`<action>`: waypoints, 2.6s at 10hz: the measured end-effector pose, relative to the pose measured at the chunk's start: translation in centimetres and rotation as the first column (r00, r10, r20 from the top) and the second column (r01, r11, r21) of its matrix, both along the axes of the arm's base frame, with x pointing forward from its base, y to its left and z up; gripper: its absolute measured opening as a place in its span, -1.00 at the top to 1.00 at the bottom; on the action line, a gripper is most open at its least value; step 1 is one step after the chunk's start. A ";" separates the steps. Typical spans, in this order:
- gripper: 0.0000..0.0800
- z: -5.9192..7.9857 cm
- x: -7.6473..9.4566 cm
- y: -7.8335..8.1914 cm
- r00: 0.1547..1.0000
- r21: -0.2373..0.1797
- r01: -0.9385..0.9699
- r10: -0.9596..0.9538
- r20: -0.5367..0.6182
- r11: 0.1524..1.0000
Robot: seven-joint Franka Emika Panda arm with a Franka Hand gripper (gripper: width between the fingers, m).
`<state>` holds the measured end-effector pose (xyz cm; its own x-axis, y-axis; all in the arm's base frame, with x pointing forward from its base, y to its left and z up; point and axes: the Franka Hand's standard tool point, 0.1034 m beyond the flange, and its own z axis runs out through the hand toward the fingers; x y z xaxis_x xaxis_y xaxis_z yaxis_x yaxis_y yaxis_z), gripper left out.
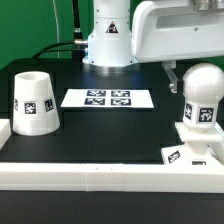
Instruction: Assemble lamp
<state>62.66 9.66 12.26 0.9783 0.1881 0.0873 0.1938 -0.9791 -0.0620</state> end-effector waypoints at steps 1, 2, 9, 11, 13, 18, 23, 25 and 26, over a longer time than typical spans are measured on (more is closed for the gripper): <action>-0.75 0.0 0.0 -0.1 0.998 -0.005 -0.068 0.068 0.005 0.998; -0.75 0.0 0.0 -0.1 0.991 -0.011 -0.135 0.135 0.009 0.991; -0.75 0.0 0.4 -0.4 0.735 -0.117 -0.671 0.678 0.027 0.732; -0.75 -0.2 0.4 -0.6 0.577 -0.143 -0.807 0.817 0.010 0.572; -0.75 -0.3 0.4 -0.7 0.413 -0.170 -0.899 0.910 -0.021 0.404; -0.47 -0.4 0.6 -0.8 0.210 -0.211 -0.959 0.975 -0.070 0.191; -0.44 -0.4 0.6 -0.9 0.326 -0.202 -0.929 0.944 -0.057 0.309; -0.44 -0.5 0.6 -1.0 0.554 -0.190 -0.820 0.832 -0.028 0.540; -0.44 -0.5 0.6 -1.1 0.610 -0.181 -0.781 0.792 -0.020 0.597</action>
Offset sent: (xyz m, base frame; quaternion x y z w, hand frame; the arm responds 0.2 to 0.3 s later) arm 0.0000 0.0000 0.0000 0.0000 0.0000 -0.1296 0.9916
